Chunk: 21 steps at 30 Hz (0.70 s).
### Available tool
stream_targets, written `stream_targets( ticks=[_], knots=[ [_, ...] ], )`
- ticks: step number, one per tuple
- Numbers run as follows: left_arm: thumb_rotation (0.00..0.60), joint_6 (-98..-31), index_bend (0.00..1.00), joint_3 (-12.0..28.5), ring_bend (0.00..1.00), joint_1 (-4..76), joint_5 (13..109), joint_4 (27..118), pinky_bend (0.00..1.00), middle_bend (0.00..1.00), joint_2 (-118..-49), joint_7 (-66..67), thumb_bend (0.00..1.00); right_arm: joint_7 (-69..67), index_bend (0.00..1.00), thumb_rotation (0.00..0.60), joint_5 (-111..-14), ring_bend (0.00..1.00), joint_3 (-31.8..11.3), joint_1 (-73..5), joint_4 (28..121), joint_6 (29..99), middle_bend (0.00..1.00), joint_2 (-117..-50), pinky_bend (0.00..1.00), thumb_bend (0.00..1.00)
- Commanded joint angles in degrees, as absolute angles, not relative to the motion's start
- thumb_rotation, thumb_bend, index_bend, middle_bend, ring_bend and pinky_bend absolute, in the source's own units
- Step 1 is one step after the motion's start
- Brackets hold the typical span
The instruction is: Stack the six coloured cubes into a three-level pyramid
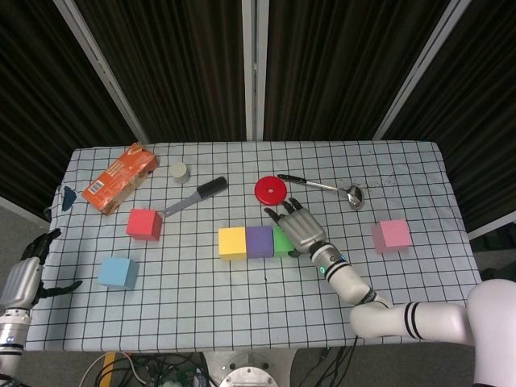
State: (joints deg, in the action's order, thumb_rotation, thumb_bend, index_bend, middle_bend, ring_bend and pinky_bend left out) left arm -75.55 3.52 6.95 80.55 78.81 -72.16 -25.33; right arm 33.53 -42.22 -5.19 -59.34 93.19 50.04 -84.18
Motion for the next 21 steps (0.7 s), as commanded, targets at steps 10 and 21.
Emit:
stream_targets(
  ticks=[10,21],
  knots=[
    [0.6,-75.27,0.04,3.55,0.0,7.09,80.39,78.98,0.06,0.08,-72.03,-25.03,0.0,31.91,0.0,0.6,-43.56,0.05,-5.31,-58.81,92.36,49.63,0.45,-84.51,0.0,0.12],
    [0.6,-75.24,0.04,3.52,0.0,7.1,80.4,79.09,0.06,0.08,-71.86,-24.96,0.0,30.97,0.0,0.6,-44.44,0.05,-5.41,-58.12,92.45,50.0,0.45,-84.15,0.0,0.12]
  ],
)
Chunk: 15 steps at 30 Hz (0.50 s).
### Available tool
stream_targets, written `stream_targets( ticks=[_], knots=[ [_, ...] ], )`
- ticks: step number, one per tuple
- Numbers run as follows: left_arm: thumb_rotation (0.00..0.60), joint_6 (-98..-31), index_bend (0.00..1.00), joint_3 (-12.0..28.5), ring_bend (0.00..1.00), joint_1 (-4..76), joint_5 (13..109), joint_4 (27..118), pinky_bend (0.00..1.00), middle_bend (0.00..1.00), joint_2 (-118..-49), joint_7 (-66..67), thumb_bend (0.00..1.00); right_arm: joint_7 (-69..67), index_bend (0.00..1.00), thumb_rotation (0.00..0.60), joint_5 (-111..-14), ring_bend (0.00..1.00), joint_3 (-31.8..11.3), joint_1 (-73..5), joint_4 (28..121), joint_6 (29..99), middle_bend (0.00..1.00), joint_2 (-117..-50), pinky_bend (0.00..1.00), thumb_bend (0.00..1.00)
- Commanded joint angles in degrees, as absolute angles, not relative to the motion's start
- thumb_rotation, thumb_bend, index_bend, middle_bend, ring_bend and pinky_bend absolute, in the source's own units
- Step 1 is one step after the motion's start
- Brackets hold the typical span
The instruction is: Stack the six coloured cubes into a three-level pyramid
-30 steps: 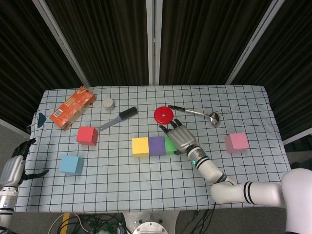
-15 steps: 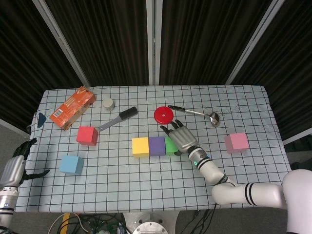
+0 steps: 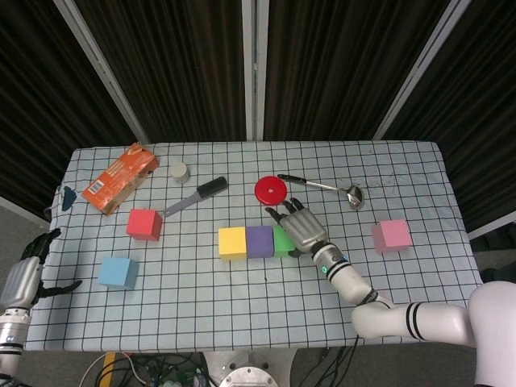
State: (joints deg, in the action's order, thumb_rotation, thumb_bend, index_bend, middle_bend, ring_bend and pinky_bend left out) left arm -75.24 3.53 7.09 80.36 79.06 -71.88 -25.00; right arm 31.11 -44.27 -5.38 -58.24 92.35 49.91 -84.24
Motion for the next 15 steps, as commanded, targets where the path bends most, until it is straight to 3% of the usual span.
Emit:
stream_targets(
  ticks=[1,15],
  knots=[
    [0.6,-75.24,0.04,3.51,0.0,7.11,80.42,79.11,0.06,0.08,-71.85,-24.93,0.0,30.88,0.0,0.6,-44.58,0.05,-5.44,-58.06,92.5,50.05,0.45,-84.11,0.0,0.12],
    [0.6,-74.98,0.04,3.51,0.0,7.37,80.42,79.6,0.06,0.08,-71.79,-24.25,0.0,29.51,0.0,0.6,-45.91,0.05,-5.77,-57.19,92.72,50.04,0.45,-83.47,0.0,0.12]
  ],
)
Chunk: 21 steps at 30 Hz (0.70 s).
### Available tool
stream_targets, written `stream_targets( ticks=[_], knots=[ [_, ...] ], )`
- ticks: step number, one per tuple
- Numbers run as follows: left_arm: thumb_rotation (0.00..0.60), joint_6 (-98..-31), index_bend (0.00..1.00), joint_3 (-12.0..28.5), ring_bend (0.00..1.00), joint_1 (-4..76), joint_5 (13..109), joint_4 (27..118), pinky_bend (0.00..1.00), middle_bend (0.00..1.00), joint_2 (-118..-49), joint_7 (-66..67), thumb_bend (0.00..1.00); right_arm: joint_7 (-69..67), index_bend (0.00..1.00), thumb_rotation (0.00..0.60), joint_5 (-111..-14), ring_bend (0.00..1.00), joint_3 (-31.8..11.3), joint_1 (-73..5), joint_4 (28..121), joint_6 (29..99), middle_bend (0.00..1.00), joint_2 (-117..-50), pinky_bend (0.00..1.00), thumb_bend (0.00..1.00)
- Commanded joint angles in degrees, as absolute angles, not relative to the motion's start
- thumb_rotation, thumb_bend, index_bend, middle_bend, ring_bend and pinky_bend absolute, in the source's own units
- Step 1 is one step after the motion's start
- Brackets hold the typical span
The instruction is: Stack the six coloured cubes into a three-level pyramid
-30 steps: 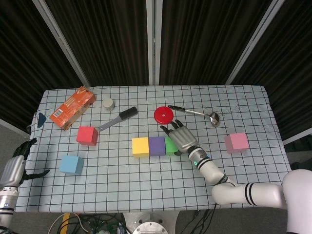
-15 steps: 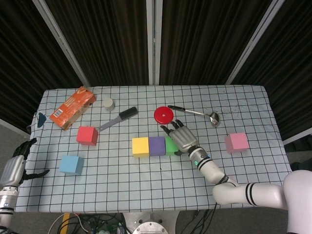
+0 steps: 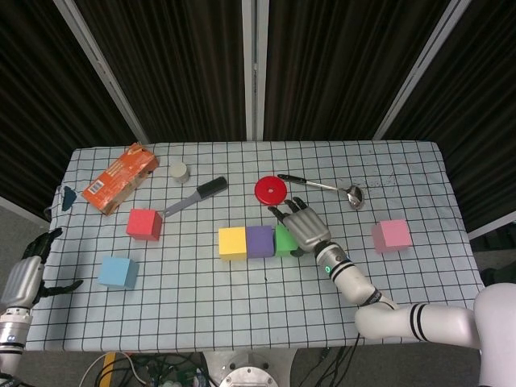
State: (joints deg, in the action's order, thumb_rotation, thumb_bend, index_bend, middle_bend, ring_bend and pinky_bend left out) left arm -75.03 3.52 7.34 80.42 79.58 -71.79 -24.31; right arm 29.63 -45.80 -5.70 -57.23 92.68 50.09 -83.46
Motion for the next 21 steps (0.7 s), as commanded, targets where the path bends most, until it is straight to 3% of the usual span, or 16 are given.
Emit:
stream_targets(
  ticks=[1,21],
  knots=[
    [0.6,-74.96,0.04,3.5,0.0,7.38,80.42,79.62,0.06,0.08,-71.77,-24.22,0.0,29.44,0.0,0.6,-45.99,0.05,-5.83,-57.18,92.73,50.04,0.45,-83.5,0.0,0.12],
    [0.6,-74.64,0.04,3.43,0.0,7.4,80.17,79.21,0.06,0.08,-71.97,-24.55,0.0,31.28,0.0,0.6,-44.86,0.05,-6.07,-58.17,92.08,49.68,0.45,-84.7,0.0,0.13]
  ],
)
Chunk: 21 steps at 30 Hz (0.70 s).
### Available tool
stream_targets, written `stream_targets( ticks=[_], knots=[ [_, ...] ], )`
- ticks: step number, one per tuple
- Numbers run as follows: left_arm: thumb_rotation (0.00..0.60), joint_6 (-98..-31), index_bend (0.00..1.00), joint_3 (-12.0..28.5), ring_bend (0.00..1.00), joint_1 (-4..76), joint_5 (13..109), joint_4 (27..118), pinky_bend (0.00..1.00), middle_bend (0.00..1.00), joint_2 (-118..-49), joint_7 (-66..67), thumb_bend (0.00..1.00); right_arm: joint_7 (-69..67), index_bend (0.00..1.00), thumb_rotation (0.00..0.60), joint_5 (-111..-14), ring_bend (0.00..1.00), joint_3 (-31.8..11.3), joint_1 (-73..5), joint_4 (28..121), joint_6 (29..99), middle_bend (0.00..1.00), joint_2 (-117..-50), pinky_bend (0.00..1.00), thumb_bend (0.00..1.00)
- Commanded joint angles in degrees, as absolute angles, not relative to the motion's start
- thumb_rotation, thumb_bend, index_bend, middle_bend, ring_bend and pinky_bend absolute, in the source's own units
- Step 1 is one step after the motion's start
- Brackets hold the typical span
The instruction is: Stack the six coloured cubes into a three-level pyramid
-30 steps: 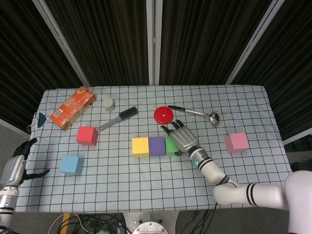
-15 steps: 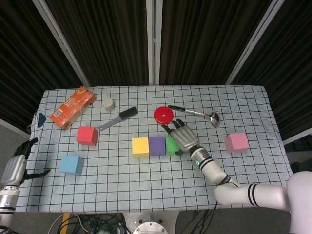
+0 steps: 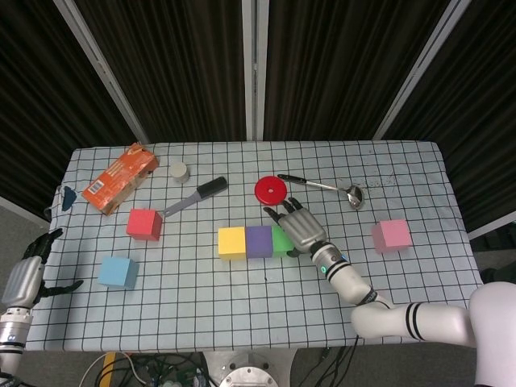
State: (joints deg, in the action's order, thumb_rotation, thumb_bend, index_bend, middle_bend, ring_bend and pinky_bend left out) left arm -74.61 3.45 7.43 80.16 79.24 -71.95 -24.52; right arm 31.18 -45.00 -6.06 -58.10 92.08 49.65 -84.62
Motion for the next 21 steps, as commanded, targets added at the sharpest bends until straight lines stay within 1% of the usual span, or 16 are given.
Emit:
stream_targets(
  ticks=[1,21],
  knots=[
    [0.6,-74.64,0.04,3.43,0.0,7.4,80.17,79.19,0.06,0.08,-71.96,-24.59,0.0,31.33,0.0,0.6,-44.75,0.05,-6.09,-58.19,92.1,49.68,0.45,-84.71,0.0,0.13],
    [0.6,-74.64,0.04,3.38,0.0,7.34,80.21,78.95,0.06,0.08,-72.0,-24.87,0.0,31.85,0.0,0.6,-43.93,0.05,-6.05,-58.44,91.77,49.8,0.44,-85.18,0.0,0.13]
  ],
)
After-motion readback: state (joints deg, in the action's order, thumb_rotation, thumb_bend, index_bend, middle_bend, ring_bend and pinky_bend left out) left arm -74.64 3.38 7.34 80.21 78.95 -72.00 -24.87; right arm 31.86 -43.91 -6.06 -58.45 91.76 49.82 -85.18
